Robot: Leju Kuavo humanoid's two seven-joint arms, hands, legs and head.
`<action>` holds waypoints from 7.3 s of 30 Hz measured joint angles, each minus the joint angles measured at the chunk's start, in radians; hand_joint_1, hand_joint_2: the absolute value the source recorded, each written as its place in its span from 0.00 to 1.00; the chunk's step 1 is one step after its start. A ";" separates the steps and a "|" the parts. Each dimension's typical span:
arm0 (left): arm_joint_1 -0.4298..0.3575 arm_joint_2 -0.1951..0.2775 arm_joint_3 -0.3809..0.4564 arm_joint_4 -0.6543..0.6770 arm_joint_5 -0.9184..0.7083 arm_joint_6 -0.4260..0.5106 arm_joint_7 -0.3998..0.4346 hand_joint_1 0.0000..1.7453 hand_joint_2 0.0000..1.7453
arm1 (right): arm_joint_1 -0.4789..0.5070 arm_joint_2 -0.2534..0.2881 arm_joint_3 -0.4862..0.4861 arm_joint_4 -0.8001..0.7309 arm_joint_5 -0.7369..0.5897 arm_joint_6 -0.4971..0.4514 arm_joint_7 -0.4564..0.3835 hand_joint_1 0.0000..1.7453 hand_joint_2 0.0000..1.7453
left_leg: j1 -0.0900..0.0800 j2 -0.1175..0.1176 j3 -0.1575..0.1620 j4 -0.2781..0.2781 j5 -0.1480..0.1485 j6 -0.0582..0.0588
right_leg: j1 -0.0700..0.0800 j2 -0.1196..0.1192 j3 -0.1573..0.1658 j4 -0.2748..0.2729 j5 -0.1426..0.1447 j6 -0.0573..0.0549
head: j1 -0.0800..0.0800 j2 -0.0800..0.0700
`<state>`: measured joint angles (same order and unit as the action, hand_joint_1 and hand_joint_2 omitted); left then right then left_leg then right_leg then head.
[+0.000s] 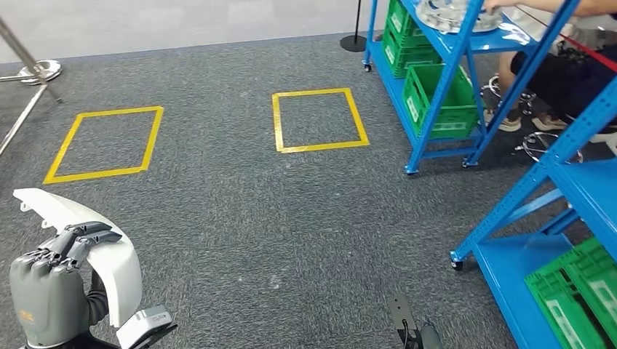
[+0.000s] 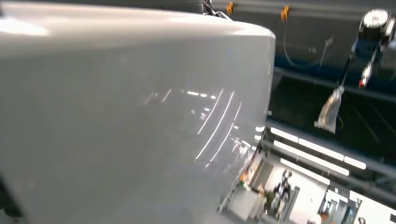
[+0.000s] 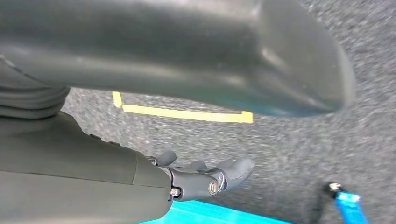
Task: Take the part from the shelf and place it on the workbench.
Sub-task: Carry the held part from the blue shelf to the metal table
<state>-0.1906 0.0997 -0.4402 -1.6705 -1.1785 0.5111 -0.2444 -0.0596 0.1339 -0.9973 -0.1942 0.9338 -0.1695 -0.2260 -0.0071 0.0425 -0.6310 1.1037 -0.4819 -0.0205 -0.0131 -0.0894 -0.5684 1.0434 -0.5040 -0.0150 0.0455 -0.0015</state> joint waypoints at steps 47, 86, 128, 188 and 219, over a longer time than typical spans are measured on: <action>-0.032 -0.007 0.008 0.010 0.227 -0.098 -0.085 1.00 1.00 | -0.004 0.002 0.006 0.000 0.023 0.013 -0.018 0.00 0.00 | 0.011 -0.124 0.030 -0.071 0.031 0.036 | -0.011 0.113 -0.060 0.119 -0.027 0.046 | 0.008 0.000; -0.163 -0.091 -0.014 0.104 0.224 -0.008 -0.119 1.00 1.00 | -0.015 0.011 -0.022 0.000 -0.016 0.018 -0.024 0.00 0.00 | 0.007 -0.101 -0.033 0.014 -0.008 -0.007 | -0.014 0.104 -0.011 -0.008 0.017 0.008 | 0.004 0.000; -0.158 -0.109 -0.020 0.093 0.231 -0.022 -0.095 1.00 1.00 | -0.025 0.016 -0.030 0.000 -0.009 0.067 -0.056 0.00 0.00 | 0.001 -0.123 0.029 -0.085 0.026 0.045 | -0.009 0.117 -0.011 0.000 0.026 0.046 | 0.016 0.000; -0.141 -0.120 -0.036 0.103 0.245 -0.049 -0.093 1.00 1.00 | -0.007 0.018 -0.054 -0.001 -0.010 0.061 -0.019 0.00 0.00 | 0.023 -0.007 -0.071 -0.055 0.038 -0.009 | -0.019 0.089 0.251 -0.059 -0.131 0.042 | -0.006 0.000; -0.074 -0.114 -0.036 0.082 0.216 -0.089 -0.090 1.00 1.00 | -0.003 0.033 -0.103 0.000 -0.073 0.080 -0.026 0.00 0.00 | 0.000 -0.050 -0.174 -0.024 0.203 0.027 | 0.002 0.124 0.359 -0.117 -0.233 0.027 | 0.001 0.000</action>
<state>-0.2647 -0.0139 -0.4765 -1.5886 -0.9622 0.4220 -0.3345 -0.0621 0.1668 -1.1007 -0.1937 0.8604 -0.0890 -0.2519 -0.0072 -0.0080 -0.8047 1.0798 -0.2790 0.0069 -0.0111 0.0350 -0.2095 0.9265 -0.7371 0.0124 0.0464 -0.0015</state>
